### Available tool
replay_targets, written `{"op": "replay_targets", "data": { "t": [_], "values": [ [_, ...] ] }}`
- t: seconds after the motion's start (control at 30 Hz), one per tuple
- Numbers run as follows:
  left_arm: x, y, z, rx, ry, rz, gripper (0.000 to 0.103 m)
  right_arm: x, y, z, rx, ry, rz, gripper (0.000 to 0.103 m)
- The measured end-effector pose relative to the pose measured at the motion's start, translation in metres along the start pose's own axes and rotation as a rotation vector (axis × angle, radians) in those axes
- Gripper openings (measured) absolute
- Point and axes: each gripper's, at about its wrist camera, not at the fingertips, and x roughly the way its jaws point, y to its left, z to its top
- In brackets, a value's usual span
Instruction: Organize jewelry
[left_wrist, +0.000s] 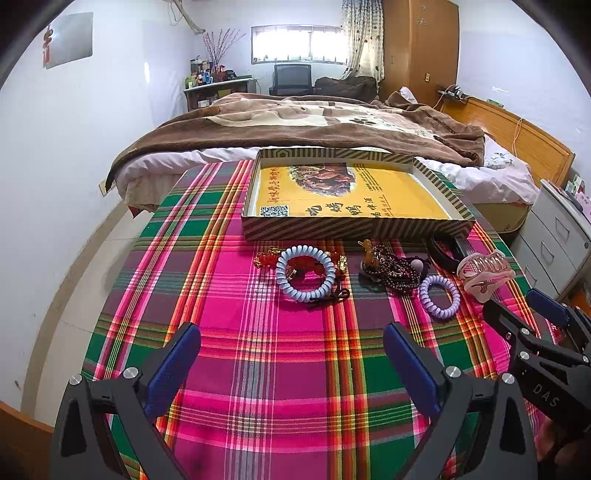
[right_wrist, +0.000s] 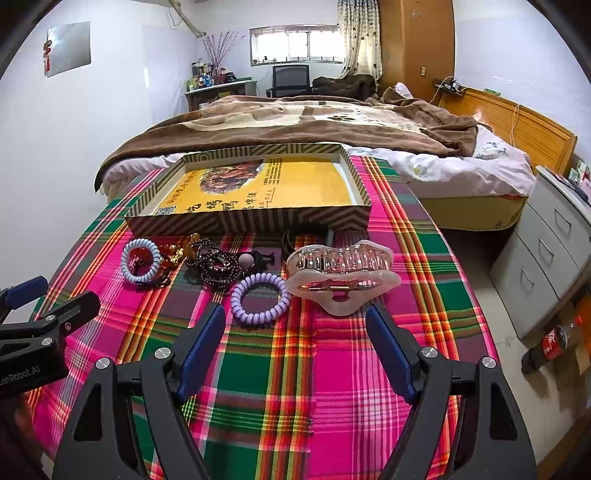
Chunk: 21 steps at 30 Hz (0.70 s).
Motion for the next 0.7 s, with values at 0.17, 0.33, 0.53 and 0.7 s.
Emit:
{"op": "replay_targets", "data": {
  "t": [0.17, 0.33, 0.53, 0.7],
  "values": [
    [-0.0008, -0.0005, -0.0013, 0.002, 0.002, 0.0, 0.1, -0.0003, -0.0005, -0.0005, 0.003, 0.002, -0.001, 0.078],
    [-0.0008, -0.0008, -0.0016, 0.0, 0.001, 0.001, 0.1, -0.0009, -0.0009, -0.0009, 0.003, 0.001, -0.001, 0.078],
    [-0.0005, -0.0014, -0.0014, -0.001, 0.003, 0.0, 0.1, -0.0012, -0.001, -0.0008, 0.004, 0.003, -0.001, 0.078],
    [-0.0004, -0.0014, -0.0017, -0.001, 0.004, -0.001, 0.1, -0.0011, -0.0011, -0.0006, 0.004, 0.002, -0.001, 0.078]
  ]
}}
